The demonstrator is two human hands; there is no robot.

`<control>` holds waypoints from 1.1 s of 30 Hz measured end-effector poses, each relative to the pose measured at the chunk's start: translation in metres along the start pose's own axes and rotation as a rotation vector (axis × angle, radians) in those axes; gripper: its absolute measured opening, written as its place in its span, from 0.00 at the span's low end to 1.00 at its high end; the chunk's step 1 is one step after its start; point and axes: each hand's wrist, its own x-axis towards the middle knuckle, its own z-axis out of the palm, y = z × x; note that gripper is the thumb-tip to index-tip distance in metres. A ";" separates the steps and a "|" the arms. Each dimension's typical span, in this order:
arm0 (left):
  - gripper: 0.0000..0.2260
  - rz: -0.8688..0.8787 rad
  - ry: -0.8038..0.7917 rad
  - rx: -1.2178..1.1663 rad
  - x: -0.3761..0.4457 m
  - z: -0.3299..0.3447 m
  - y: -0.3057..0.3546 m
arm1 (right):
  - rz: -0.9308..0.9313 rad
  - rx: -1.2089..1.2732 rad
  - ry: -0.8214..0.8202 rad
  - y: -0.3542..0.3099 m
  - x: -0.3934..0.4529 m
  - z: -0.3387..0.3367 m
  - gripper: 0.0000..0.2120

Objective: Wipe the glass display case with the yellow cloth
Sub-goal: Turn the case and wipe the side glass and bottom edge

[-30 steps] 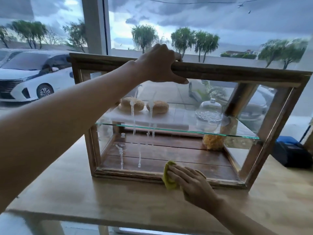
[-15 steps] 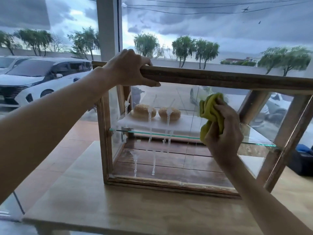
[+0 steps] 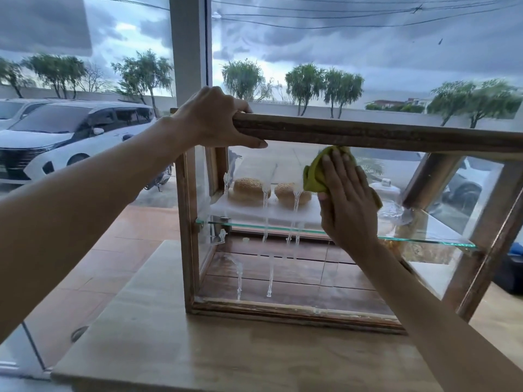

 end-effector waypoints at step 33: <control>0.51 -0.054 0.044 0.025 -0.001 0.005 0.002 | -0.672 -0.089 -0.542 -0.032 -0.173 0.049 0.23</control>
